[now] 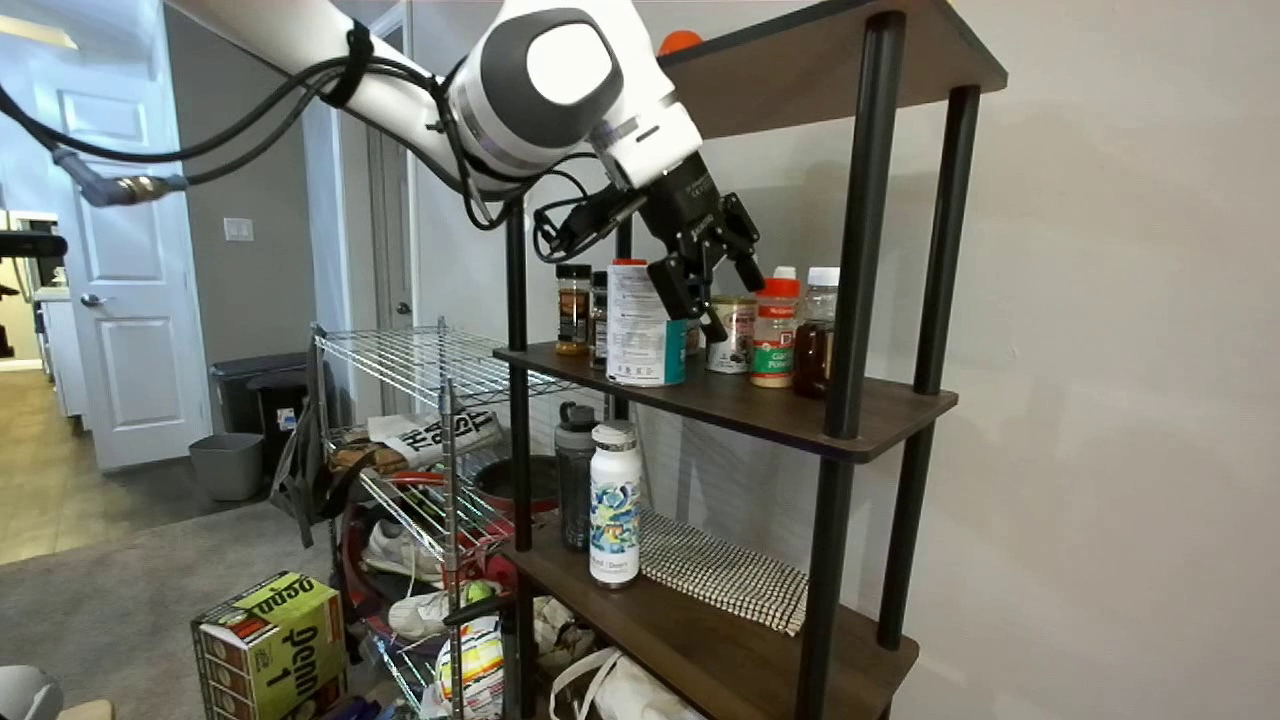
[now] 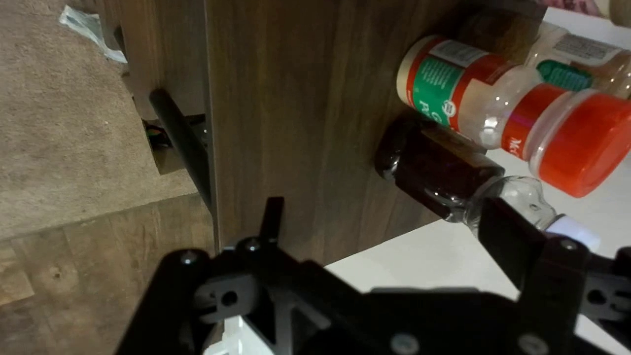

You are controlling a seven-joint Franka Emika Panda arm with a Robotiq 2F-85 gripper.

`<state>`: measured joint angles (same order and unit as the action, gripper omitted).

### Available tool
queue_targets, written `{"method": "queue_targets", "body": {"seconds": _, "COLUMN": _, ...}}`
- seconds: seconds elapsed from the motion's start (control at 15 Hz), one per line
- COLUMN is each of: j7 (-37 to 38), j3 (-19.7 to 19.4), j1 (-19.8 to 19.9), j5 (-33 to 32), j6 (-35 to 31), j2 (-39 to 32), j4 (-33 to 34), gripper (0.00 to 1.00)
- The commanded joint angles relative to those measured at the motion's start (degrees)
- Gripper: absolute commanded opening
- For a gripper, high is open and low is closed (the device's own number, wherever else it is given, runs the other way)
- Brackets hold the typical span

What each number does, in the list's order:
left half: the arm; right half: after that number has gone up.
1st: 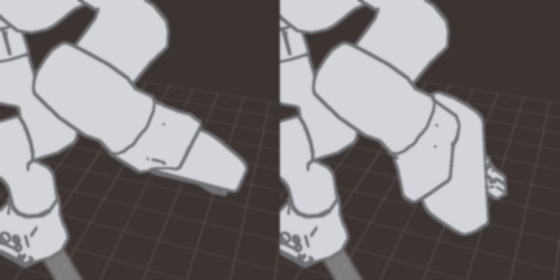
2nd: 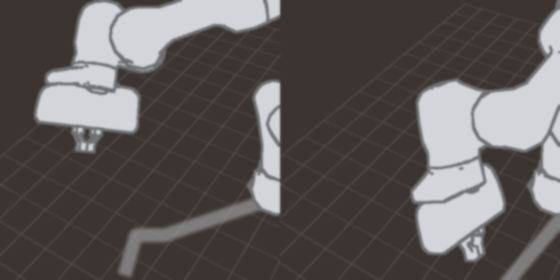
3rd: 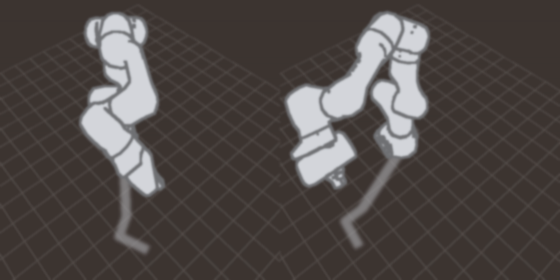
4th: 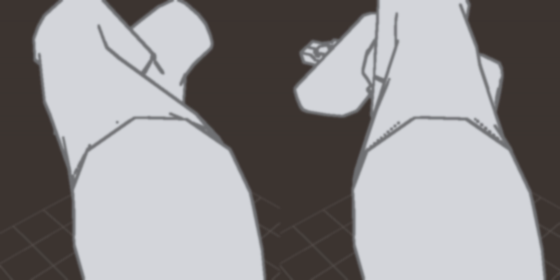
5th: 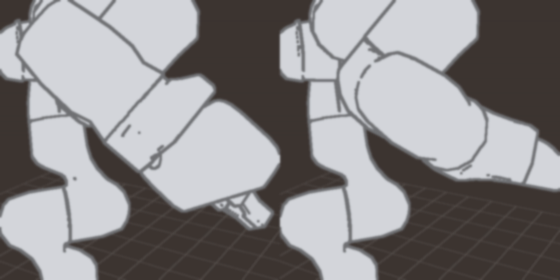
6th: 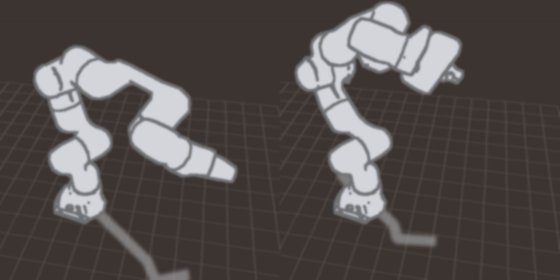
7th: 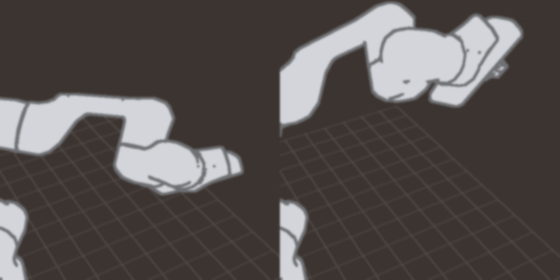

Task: Move the white container on the second top shelf to the left, then remove the first right bottle from the shelf

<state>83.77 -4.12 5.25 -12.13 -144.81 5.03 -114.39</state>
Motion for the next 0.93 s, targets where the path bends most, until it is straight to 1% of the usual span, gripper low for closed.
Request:
{"method": "queue_targets", "body": {"seconds": 0.0, "j7": -9.97, "j3": -0.2, "j1": 0.38, "j5": 0.62, "j6": -1.58, "j2": 2.28, "j4": -2.84, "gripper": 1.0}}
{"method": "queue_targets", "body": {"seconds": 0.2, "j7": -18.69, "j3": -0.59, "j1": 0.41, "j5": 1.72, "j6": -1.73, "j2": 2.8, "j4": -3.49, "gripper": 1.0}}
{"method": "queue_targets", "body": {"seconds": 0.33, "j7": -22.88, "j3": -0.92, "j1": 0.56, "j5": 2.77, "j6": -1.79, "j2": 3.25, "j4": -4.01, "gripper": 1.0}}
{"method": "queue_targets", "body": {"seconds": 0.47, "j7": -25.4, "j3": -1.27, "j1": 0.74, "j5": 3.9, "j6": -1.73, "j2": 3.69, "j4": -4.55, "gripper": 1.0}}
{"method": "queue_targets", "body": {"seconds": 0.6, "j7": -28.42, "j3": -2.08, "j1": 0.34, "j5": 9.95, "j6": -0.61, "j2": 4.17, "j4": -4.78, "gripper": 1.0}}
{"method": "queue_targets", "body": {"seconds": 0.87, "j7": -35.82, "j3": -3.77, "j1": -0.38, "j5": 29.03, "j6": 3.63, "j2": 4.77, "j4": -4.43, "gripper": 1.0}}
